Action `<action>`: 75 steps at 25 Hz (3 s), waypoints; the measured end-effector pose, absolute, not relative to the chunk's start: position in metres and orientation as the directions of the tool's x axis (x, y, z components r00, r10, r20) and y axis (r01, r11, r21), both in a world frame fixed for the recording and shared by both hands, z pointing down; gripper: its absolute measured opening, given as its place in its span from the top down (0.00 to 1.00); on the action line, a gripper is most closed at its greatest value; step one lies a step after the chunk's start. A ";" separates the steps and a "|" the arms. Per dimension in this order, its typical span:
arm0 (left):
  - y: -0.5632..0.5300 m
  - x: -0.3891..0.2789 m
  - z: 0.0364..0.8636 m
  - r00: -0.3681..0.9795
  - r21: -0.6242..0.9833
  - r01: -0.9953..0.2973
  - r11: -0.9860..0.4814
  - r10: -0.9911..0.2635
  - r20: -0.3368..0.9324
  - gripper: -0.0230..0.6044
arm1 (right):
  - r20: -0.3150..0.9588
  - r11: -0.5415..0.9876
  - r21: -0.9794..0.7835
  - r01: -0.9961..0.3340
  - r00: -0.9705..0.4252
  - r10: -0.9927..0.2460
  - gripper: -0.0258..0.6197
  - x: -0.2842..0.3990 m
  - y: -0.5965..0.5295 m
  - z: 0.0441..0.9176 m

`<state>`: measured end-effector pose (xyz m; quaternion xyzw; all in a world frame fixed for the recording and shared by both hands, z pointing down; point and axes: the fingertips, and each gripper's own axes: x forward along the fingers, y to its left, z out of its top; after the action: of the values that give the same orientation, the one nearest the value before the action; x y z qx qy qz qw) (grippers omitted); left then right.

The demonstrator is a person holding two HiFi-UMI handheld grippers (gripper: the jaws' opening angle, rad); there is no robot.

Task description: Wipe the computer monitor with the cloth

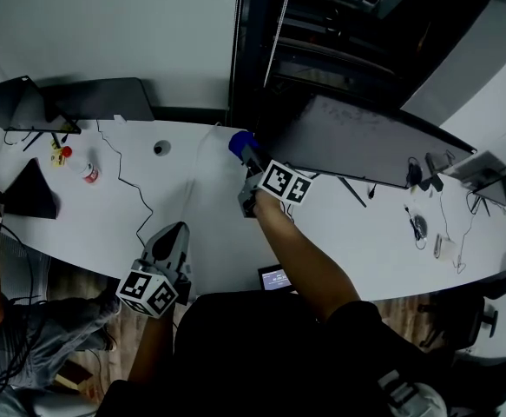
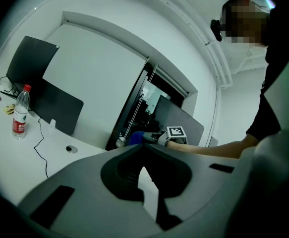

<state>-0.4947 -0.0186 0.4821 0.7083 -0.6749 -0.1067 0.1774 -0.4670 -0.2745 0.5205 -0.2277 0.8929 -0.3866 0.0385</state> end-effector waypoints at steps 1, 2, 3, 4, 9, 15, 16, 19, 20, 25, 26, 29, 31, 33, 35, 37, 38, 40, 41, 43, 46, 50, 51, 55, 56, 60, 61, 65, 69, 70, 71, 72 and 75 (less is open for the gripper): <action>-0.018 -0.494 0.481 0.066 0.396 -0.918 -0.026 -0.994 0.086 0.97 | 0.094 0.605 -0.706 -0.369 -0.894 -0.437 0.87 -0.466 -0.274 0.514; -0.017 -0.493 0.481 0.066 0.396 -0.918 -0.027 -0.994 0.085 0.97 | 0.080 0.614 -0.701 -0.362 -0.896 -0.437 0.87 -0.466 -0.274 0.506; -0.017 -0.493 0.480 0.067 0.397 -0.917 -0.028 -0.994 0.084 0.97 | 0.066 0.623 -0.697 -0.355 -0.897 -0.436 0.87 -0.466 -0.274 0.498; -0.016 -0.493 0.480 0.067 0.398 -0.917 -0.028 -0.994 0.085 0.97 | 0.053 0.628 -0.697 -0.346 -0.898 -0.436 0.87 -0.466 -0.274 0.490; -0.010 -0.491 0.483 0.071 0.395 -0.918 -0.032 -0.994 0.087 0.97 | -0.016 0.635 -0.711 -0.302 -0.896 -0.445 0.87 -0.465 -0.272 0.454; -0.007 -0.491 0.479 0.074 0.391 -0.920 -0.038 -0.994 0.079 0.97 | -0.088 0.658 -0.708 -0.256 -0.893 -0.441 0.87 -0.461 -0.269 0.412; -0.007 -0.491 0.478 0.074 0.391 -0.920 -0.038 -0.994 0.078 0.97 | -0.099 0.662 -0.707 -0.249 -0.892 -0.441 0.87 -0.461 -0.269 0.405; -0.005 -0.490 0.479 0.074 0.391 -0.920 -0.038 -0.994 0.077 0.97 | -0.119 0.672 -0.700 -0.240 -0.890 -0.441 0.87 -0.461 -0.269 0.388; -0.004 -0.490 0.479 0.075 0.392 -0.919 -0.038 -0.994 0.078 0.97 | -0.123 0.673 -0.701 -0.236 -0.889 -0.440 0.87 -0.461 -0.269 0.384; -0.002 -0.487 0.477 0.078 0.390 -0.920 -0.043 -0.994 0.076 0.97 | -0.143 0.675 -0.704 -0.221 -0.887 -0.440 0.87 -0.460 -0.269 0.365; -0.002 -0.486 0.476 0.078 0.390 -0.920 -0.043 -0.994 0.074 0.97 | -0.148 0.677 -0.703 -0.218 -0.886 -0.439 0.87 -0.460 -0.269 0.362; 0.000 -0.485 0.474 0.075 0.389 -0.920 -0.043 -0.995 0.068 0.97 | -0.161 0.689 -0.692 -0.214 -0.885 -0.436 0.87 -0.460 -0.269 0.350; 0.001 -0.485 0.473 0.074 0.389 -0.920 -0.042 -0.995 0.066 0.97 | -0.171 0.699 -0.684 -0.209 -0.885 -0.433 0.87 -0.460 -0.269 0.342; 0.003 -0.484 0.473 0.071 0.390 -0.920 -0.040 -0.995 0.066 0.97 | -0.184 0.709 -0.675 -0.203 -0.884 -0.429 0.87 -0.459 -0.269 0.333; 0.007 -0.484 0.473 0.069 0.391 -0.919 -0.038 -0.995 0.066 0.97 | -0.195 0.720 -0.665 -0.199 -0.884 -0.424 0.87 -0.459 -0.268 0.323; 0.009 -0.484 0.472 0.068 0.391 -0.920 -0.038 -0.996 0.063 0.97 | -0.205 0.730 -0.655 -0.194 -0.884 -0.419 0.87 -0.458 -0.268 0.314; 0.009 -0.483 0.472 0.067 0.392 -0.919 -0.038 -0.996 0.060 0.97 | -0.213 0.738 -0.648 -0.191 -0.884 -0.416 0.87 -0.458 -0.268 0.308; 0.010 -0.481 0.472 0.067 0.395 -0.918 -0.038 -0.996 0.058 0.97 | -0.231 0.759 -0.623 -0.189 -0.882 -0.410 0.87 -0.457 -0.267 0.297; 0.011 -0.480 0.473 0.068 0.398 -0.917 -0.039 -0.996 0.060 0.97 | -0.239 0.770 -0.609 -0.190 -0.882 -0.406 0.87 -0.457 -0.266 0.291; 0.013 -0.477 0.477 0.075 0.403 -0.914 -0.042 -0.995 0.066 0.97 | -0.250 0.785 -0.590 -0.187 -0.882 -0.398 0.87 -0.456 -0.264 0.283; 0.015 -0.472 0.481 0.085 0.409 -0.911 -0.048 -0.994 0.072 0.97 | -0.276 0.810 -0.558 -0.180 -0.880 -0.386 0.87 -0.451 -0.259 0.269; 0.015 -0.466 0.480 0.091 0.418 -0.907 -0.053 -0.993 0.071 0.97 | -0.382 0.878 -0.456 -0.147 -0.858 -0.342 0.87 -0.427 -0.248 0.235; 0.015 -0.464 0.480 0.093 0.420 -0.906 -0.055 -0.993 0.071 0.97 | -0.406 0.899 -0.415 -0.139 -0.856 -0.320 0.87 -0.418 -0.243 0.227; 0.015 -0.457 0.483 0.107 0.427 -0.901 -0.069 -0.992 0.067 0.97 | -0.406 0.961 -0.200 -0.189 -0.877 -0.257 0.87 -0.376 -0.214 0.218; 0.014 -0.455 0.484 0.109 0.426 -0.902 -0.074 -0.992 0.060 0.97 | -0.393 0.964 -0.153 -0.218 -0.882 -0.262 0.87 -0.364 -0.208 0.223; 0.007 -0.443 0.480 0.109 0.402 -0.911 -0.092 -0.994 0.018 0.97 | -0.332 0.933 -0.027 -0.358 -0.877 -0.346 0.87 -0.306 -0.190 0.252; 0.005 -0.440 0.478 0.100 0.390 -0.917 -0.087 -0.995 0.013 0.97 | -0.325 0.921 -0.008 -0.388 -0.870 -0.370 0.87 -0.291 -0.185 0.260; -0.003 -0.426 0.462 0.036 0.319 -0.947 -0.034 -0.999 0.000 0.97 | -0.292 0.869 0.008 -0.494 -0.833 -0.470 0.87 -0.230 -0.163 0.292; -0.002 -0.393 0.448 0.039 0.237 -0.971 -0.044 -0.999 -0.024 0.97 | -0.223 0.816 0.005 -0.579 -0.796 -0.563 0.87 -0.177 -0.132 0.334; 0.000 -0.384 0.446 0.043 0.222 -0.974 -0.048 -0.999 -0.027 0.97 | -0.202 0.802 0.006 -0.598 -0.786 -0.584 0.87 -0.164 -0.124 0.346; 0.003 -0.375 0.445 0.044 0.209 -0.977 -0.049 -0.999 -0.030 0.97 | -0.182 0.788 0.003 -0.615 -0.776 -0.605 0.87 -0.152 -0.115 0.358; 0.007 -0.366 0.444 0.041 0.198 -0.979 -0.047 -0.999 -0.033 0.97 | -0.161 0.775 -0.004 -0.632 -0.764 -0.624 0.87 -0.139 -0.106 0.371; 0.024 -0.337 0.446 0.033 0.187 -0.982 -0.039 -0.999 -0.034 0.97 | -0.104 0.741 -0.056 -0.669 -0.734 -0.671 0.87 -0.099 -0.076 0.409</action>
<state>-0.3368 0.0236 0.4464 0.7165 -0.6910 -0.0776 0.0559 -0.0993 -0.0758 0.4093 -0.3599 0.9311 -0.0075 0.0587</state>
